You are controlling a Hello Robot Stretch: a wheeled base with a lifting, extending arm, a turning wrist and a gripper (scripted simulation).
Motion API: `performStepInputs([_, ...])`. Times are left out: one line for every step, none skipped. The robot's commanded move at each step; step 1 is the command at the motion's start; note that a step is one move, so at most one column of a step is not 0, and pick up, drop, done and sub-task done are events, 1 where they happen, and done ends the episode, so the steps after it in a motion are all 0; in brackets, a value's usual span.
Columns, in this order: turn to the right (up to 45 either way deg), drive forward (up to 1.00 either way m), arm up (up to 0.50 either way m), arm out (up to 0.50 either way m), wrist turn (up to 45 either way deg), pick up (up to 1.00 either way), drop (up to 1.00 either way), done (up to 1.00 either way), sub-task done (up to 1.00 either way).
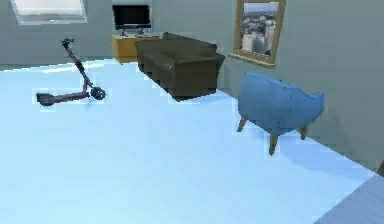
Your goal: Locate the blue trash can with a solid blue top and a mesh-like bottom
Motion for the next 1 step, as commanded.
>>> performStepInputs([-45.0,0.00,0.00,0.00,0.0,0.00,0.00,0.00,0.00])
